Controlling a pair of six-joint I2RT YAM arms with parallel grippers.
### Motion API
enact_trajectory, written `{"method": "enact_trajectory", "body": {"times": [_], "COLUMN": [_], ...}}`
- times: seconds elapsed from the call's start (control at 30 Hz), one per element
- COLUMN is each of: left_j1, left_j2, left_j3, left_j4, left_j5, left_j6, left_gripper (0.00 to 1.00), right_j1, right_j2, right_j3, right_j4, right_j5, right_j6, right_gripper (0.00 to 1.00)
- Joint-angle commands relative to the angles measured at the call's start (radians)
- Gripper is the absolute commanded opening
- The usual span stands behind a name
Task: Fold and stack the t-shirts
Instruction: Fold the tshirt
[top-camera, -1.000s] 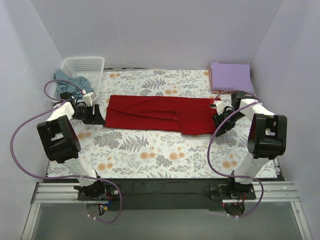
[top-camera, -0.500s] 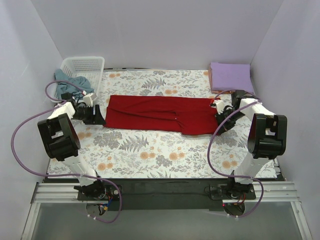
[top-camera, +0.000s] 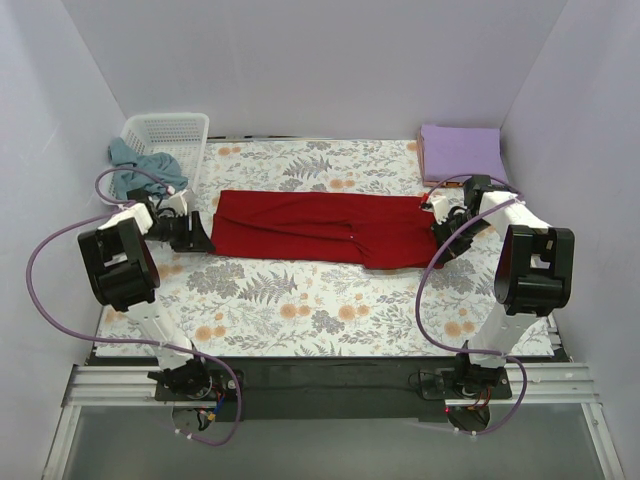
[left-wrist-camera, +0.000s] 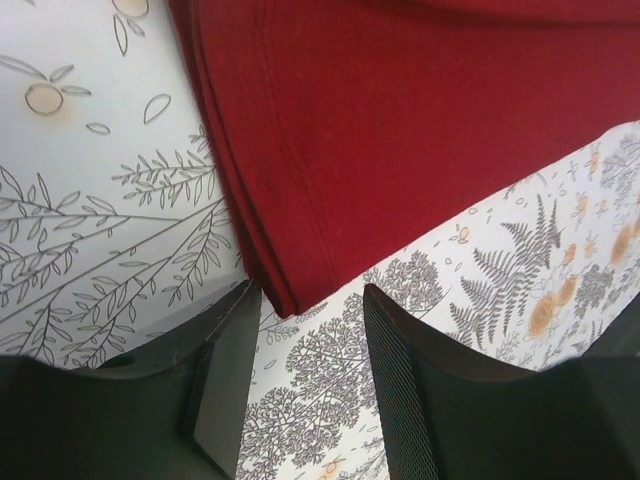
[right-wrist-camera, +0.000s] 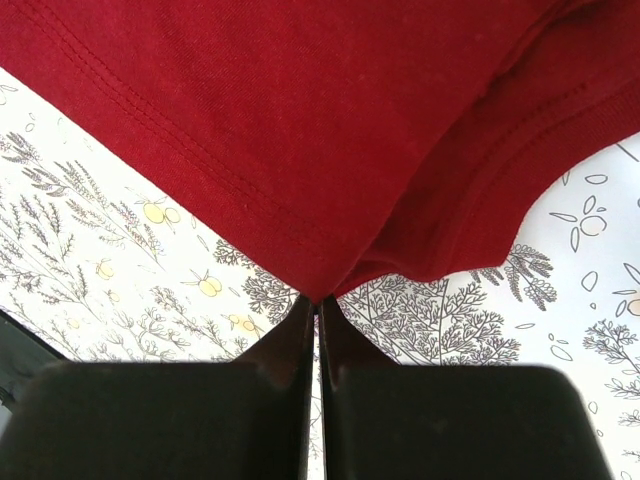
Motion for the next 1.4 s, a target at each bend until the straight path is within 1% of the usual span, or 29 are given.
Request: {"method": "enact_trajectory", "body": {"times": [0.0, 0.23, 0.3, 0.43, 0.53, 0.6, 0.63, 0.73, 0.87, 0.93, 1.0, 1.2, 1.37], "left_j1": [-0.003, -0.008, -0.011, -0.012, -0.012, -0.017, -0.017, -0.019, -0.019, -0.019, -0.019, -0.012, -0.005], "left_j2": [0.001, 0.021, 0.030, 0.039, 0.047, 0.049, 0.047, 0.044, 0.052, 0.058, 0.064, 0.056, 0.062], "left_j3": [0.063, 0.094, 0.095, 0.097, 0.098, 0.097, 0.098, 0.104, 0.109, 0.112, 0.121, 0.140, 0.175], "left_j4": [-0.002, -0.019, -0.019, -0.009, -0.006, -0.011, -0.012, -0.020, -0.040, -0.058, -0.084, -0.115, -0.160], "left_j5": [0.071, 0.095, 0.082, 0.036, 0.023, 0.029, 0.036, 0.043, 0.063, 0.065, 0.050, -0.049, -0.090], "left_j6": [-0.028, -0.048, -0.051, -0.070, -0.074, -0.074, -0.074, -0.073, -0.065, -0.056, -0.036, 0.018, 0.027], "left_gripper": [0.43, 0.43, 0.43, 0.47, 0.47, 0.44, 0.41, 0.36, 0.24, 0.19, 0.13, 0.00, 0.00], "right_j1": [0.001, 0.001, 0.001, 0.001, 0.001, 0.001, 0.001, 0.001, 0.001, 0.001, 0.001, 0.000, 0.000], "right_j2": [0.011, 0.022, 0.023, 0.028, 0.028, 0.031, 0.031, 0.031, 0.040, 0.045, 0.048, 0.045, 0.034], "right_j3": [0.040, 0.046, 0.046, 0.051, 0.054, 0.055, 0.055, 0.054, 0.049, 0.052, 0.069, 0.109, 0.095], "right_j4": [-0.036, -0.044, -0.044, -0.047, -0.047, -0.049, -0.049, -0.050, -0.055, -0.058, -0.067, -0.108, -0.156], "right_j5": [0.007, 0.002, 0.002, 0.002, 0.002, 0.004, 0.002, 0.004, 0.013, 0.018, 0.027, 0.078, 0.124], "right_j6": [-0.021, -0.022, -0.024, -0.025, -0.025, -0.024, -0.024, -0.022, -0.025, -0.025, -0.027, -0.053, -0.077], "right_gripper": [0.01, 0.01, 0.01, 0.01, 0.01, 0.01, 0.01, 0.01, 0.01, 0.01, 0.01, 0.01, 0.01]}}
